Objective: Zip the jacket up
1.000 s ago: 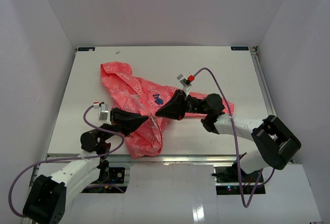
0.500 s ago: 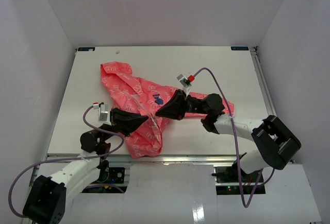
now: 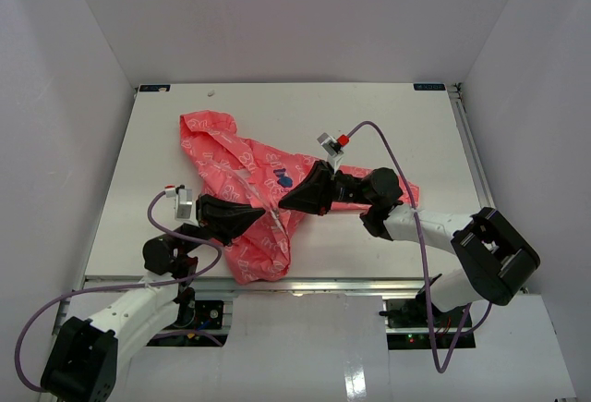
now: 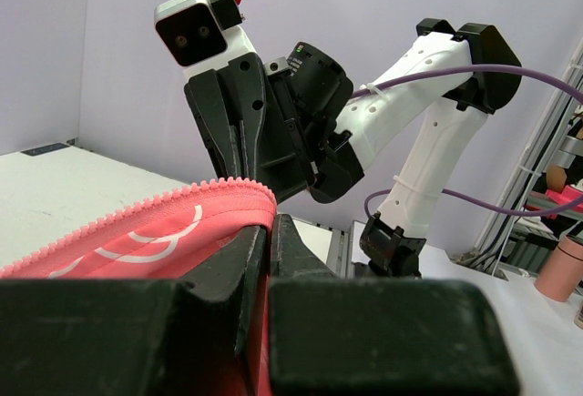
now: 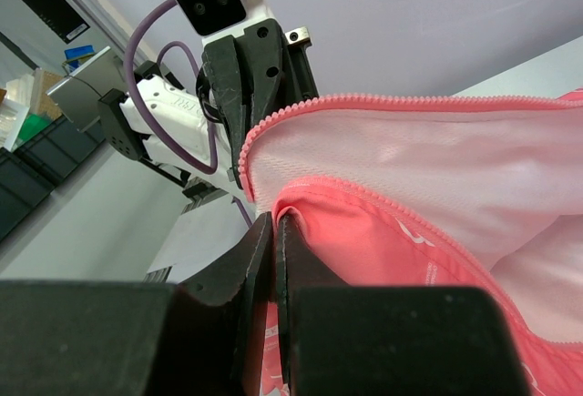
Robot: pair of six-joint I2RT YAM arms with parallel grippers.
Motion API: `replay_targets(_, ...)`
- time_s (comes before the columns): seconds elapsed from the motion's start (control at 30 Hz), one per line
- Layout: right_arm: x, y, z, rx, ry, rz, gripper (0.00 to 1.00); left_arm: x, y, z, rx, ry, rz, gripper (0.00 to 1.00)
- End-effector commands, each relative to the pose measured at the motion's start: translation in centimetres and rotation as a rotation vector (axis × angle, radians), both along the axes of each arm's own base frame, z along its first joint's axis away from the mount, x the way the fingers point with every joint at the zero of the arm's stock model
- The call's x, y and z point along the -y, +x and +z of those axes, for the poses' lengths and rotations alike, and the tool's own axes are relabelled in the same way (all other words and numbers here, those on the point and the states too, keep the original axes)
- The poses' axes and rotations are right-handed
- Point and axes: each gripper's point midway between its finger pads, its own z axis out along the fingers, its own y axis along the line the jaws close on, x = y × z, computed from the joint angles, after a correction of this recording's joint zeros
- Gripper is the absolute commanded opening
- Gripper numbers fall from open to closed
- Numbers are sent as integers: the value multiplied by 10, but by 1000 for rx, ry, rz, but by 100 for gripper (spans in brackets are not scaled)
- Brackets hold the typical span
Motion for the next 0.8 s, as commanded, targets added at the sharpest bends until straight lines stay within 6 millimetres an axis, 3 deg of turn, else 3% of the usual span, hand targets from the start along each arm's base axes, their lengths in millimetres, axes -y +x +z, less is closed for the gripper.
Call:
replay_targets(0.0,45,-45,109,485,484,-13,8,-12,-23,35,207,-94,16,0)
replay_targets(0.77,47,-49,112,494,490,0,8,-12,-17,36,197,-103,36,0)
